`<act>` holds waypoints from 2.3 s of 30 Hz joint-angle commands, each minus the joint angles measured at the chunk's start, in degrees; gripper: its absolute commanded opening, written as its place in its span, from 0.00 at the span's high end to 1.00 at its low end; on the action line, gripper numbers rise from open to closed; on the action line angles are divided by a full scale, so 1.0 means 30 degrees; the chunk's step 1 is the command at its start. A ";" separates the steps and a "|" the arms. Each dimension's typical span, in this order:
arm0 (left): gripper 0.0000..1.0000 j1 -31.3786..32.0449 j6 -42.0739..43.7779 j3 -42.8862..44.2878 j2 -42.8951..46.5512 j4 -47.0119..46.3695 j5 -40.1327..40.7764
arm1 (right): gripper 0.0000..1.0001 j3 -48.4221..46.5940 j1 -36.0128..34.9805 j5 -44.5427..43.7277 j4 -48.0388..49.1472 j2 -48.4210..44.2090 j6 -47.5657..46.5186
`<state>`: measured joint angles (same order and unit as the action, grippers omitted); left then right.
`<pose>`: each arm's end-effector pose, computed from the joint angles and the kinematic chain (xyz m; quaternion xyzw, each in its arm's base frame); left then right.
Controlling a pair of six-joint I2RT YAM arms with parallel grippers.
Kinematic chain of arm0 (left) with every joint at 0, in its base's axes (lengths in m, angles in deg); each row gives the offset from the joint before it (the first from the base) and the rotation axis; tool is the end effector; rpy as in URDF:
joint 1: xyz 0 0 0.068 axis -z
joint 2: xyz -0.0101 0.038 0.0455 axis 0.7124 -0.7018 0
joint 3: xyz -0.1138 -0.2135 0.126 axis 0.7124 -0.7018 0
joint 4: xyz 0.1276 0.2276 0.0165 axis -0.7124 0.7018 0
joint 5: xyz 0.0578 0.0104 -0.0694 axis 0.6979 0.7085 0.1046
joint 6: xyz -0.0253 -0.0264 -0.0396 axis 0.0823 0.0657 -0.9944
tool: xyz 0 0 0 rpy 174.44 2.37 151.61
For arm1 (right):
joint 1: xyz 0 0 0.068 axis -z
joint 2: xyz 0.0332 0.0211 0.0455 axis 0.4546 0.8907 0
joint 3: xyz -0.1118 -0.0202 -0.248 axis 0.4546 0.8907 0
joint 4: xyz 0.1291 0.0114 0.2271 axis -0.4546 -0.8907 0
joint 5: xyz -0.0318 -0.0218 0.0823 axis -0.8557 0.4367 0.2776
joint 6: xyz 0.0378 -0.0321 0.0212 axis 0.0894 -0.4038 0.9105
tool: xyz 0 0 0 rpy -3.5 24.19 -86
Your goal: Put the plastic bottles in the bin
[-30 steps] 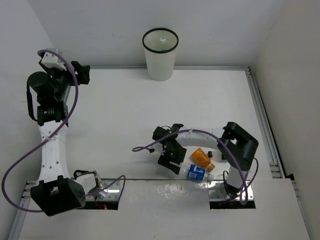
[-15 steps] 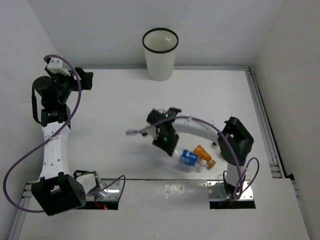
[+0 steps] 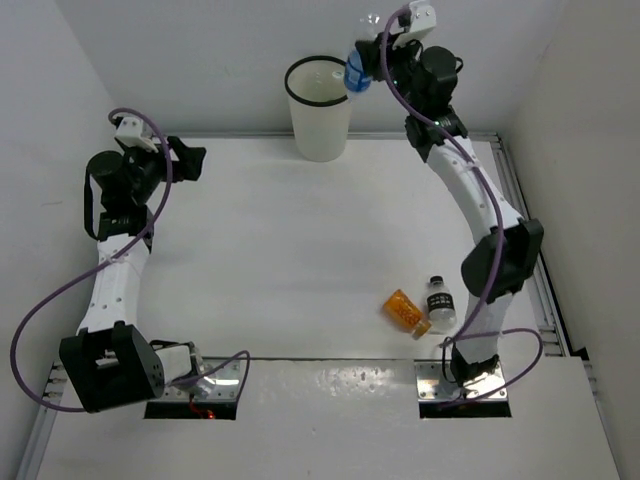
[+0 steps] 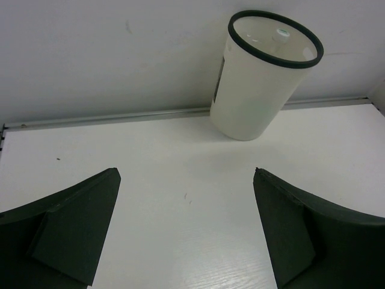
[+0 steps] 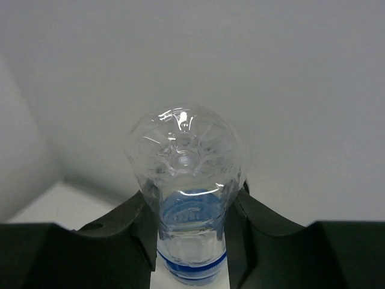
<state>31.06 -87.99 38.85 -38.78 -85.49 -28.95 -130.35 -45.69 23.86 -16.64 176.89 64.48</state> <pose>0.2704 0.0511 0.3766 0.0107 0.6986 -0.1783 0.6929 0.4203 0.1453 0.4629 -0.0892 0.6321 0.2117 0.7400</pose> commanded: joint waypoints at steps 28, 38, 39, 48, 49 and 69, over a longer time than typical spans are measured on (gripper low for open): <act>0.00 0.1216 0.1083 0.0486 -0.1888 0.1463 0.0369 | 0.13 -0.4840 -0.0373 -0.2281 0.9041 1.0005 0.2912; 0.00 0.2474 0.3565 0.0982 -0.0979 0.2398 -0.1907 | 0.00 -0.5578 0.0036 -0.1840 0.7492 0.6614 0.3206; 0.00 0.3317 0.4300 0.1419 -0.1153 0.2777 -0.3599 | 0.00 -0.5198 0.0298 -0.1840 0.7167 0.4665 0.3234; 0.00 1.4128 1.2853 0.2475 -0.2879 0.7406 -0.5748 | 0.00 0.4135 0.4599 0.0327 -0.6613 -0.5713 0.1744; 0.02 1.5789 1.3587 0.2826 -0.3348 0.8193 -0.6769 | 0.00 0.4731 0.5419 0.0444 -0.7534 -0.6190 0.1538; 0.17 2.7991 2.6016 1.2146 -1.7701 1.4353 -0.1684 | 0.00 1.5930 1.4536 0.3608 -2.1749 -1.6653 -0.5404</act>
<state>113.37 -13.66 73.91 -88.96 -44.42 -35.27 -82.07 -4.06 31.95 -78.30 127.60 52.52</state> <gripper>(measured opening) 0.839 0.996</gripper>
